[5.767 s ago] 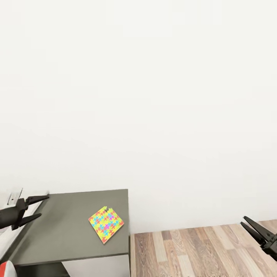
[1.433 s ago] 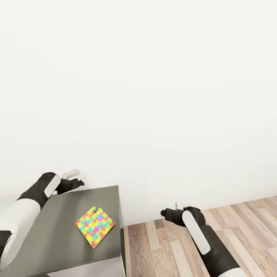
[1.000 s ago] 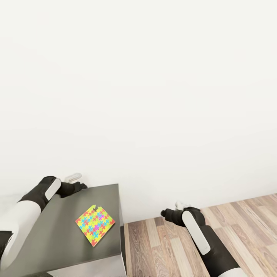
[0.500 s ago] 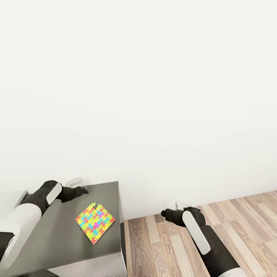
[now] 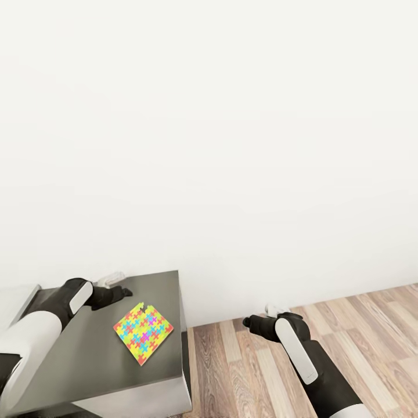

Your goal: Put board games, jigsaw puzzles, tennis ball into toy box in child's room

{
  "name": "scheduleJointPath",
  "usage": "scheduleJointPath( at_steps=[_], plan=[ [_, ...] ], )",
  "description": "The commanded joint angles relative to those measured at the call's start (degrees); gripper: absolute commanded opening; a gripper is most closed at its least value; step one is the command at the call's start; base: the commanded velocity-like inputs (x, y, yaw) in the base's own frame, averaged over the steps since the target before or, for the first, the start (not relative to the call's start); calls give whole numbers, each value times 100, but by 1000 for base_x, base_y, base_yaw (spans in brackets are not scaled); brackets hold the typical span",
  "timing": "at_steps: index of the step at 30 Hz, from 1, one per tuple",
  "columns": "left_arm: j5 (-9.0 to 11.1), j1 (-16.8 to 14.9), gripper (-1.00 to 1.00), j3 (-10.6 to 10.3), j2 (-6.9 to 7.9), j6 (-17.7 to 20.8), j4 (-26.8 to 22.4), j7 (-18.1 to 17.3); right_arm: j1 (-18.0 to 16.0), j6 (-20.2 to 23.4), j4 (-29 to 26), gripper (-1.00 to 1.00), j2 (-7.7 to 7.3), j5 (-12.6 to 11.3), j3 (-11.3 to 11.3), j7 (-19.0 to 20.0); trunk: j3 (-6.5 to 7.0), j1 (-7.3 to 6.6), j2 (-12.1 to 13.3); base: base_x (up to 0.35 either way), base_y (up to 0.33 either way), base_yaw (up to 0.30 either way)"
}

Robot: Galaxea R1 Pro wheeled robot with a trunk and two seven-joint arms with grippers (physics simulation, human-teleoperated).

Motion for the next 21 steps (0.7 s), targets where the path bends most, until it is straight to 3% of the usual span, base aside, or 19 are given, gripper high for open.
scheduleJointPath(
  at_steps=[1, 6, 9, 14, 21],
  plan=[
    [-14, 24, 100, -25, 7, 14, -3, -92, -6, 6, -7, 100, -6, -57, 15, -60, -21, 3, -13, 0, 0, 0],
    [-25, 149, 100, -52, 21, 9, -4, -620, -6, -4, -7, 100, -10, -60, 25, -60, -56, 3, -13, 0, 0, 0],
    [-78, 210, 100, -202, 34, 5, -5, -884, -6, -9, -7, 100, -11, -63, 36, -60, -62, 3, -13, 0, 0, 0],
    [-131, 250, 100, -387, 68, -1, -5, -1015, -6, -11, -7, 100, -7, -65, 47, -60, -65, 3, -13, 0, 0, 0],
    [-145, 321, 100, -439, 88, -182, -5, -1091, -6, -13, -7, 100, 2, -65, 50, -60, -65, 3, -13, 0, 0, 0]
  ],
)
